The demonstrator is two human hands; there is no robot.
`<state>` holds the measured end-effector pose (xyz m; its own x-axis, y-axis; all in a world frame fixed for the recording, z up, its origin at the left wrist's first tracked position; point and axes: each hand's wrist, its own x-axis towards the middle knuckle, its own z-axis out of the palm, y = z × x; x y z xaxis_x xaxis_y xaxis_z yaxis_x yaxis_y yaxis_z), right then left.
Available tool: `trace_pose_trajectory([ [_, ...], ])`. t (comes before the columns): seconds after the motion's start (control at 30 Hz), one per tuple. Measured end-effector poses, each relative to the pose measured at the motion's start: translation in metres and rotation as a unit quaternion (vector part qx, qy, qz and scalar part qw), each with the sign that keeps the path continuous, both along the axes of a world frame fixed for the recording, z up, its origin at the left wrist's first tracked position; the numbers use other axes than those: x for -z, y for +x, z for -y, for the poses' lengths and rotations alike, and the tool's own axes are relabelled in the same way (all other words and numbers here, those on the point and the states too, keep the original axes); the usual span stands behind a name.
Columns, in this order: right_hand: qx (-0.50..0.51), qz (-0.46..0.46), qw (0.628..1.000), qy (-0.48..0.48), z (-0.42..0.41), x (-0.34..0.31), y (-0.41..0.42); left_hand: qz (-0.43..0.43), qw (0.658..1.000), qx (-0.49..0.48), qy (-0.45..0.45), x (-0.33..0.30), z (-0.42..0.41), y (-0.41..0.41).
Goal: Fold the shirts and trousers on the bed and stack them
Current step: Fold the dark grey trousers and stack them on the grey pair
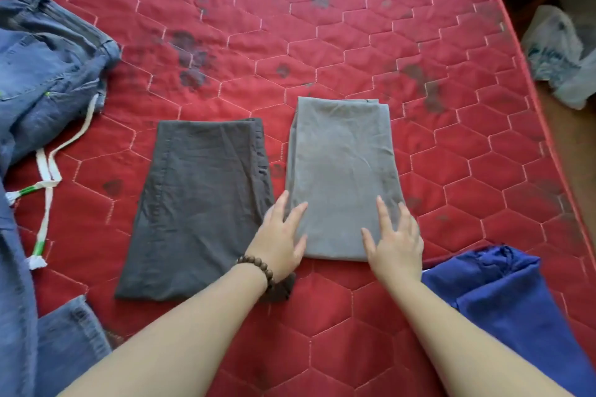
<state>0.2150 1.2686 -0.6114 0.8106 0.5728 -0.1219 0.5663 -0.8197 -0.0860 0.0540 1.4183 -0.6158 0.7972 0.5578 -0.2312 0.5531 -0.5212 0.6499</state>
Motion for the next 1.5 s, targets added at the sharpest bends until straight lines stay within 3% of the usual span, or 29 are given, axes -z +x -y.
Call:
trace_pose_trajectory([
  [0.17, 0.009, -0.091, 0.996, -0.008, 0.008, 0.015, 0.059, -0.103, 0.991, -0.076, 0.021, 0.014, -0.007, 0.050],
  [0.3, 0.004, -0.169, 0.985, 0.015, 0.002, 0.018, 0.077, -0.083, 0.987, -0.132, -0.026, 0.015, -0.016, 0.062],
  [0.47, -0.006, -0.258, 0.965, 0.054, -0.006, 0.010, 0.088, -0.078, 0.988, -0.125, -0.052, 0.010, -0.021, 0.069],
  [0.7, -0.021, -0.185, 0.977, 0.102, -0.019, -0.023, 0.069, -0.100, 0.987, -0.115, 0.048, -0.022, -0.002, 0.075],
  [0.93, -0.049, -0.106, 0.982, 0.151, -0.042, -0.077, -0.018, -0.093, 0.982, -0.129, 0.104, -0.061, 0.004, 0.024],
  [1.23, -0.116, -0.119, 0.964, 0.207, -0.099, -0.091, -0.156, -0.071, 0.976, -0.177, 0.106, -0.087, -0.045, -0.116],
  [1.43, -0.110, -0.127, 0.965, 0.201, -0.116, -0.065, -0.199, -0.050, 0.980, -0.173, 0.086, -0.065, -0.067, -0.167],
  [1.5, -0.107, -0.130, 0.971, 0.169, -0.116, -0.052, -0.202, -0.081, 0.983, -0.155, 0.064, -0.047, -0.074, -0.177],
])
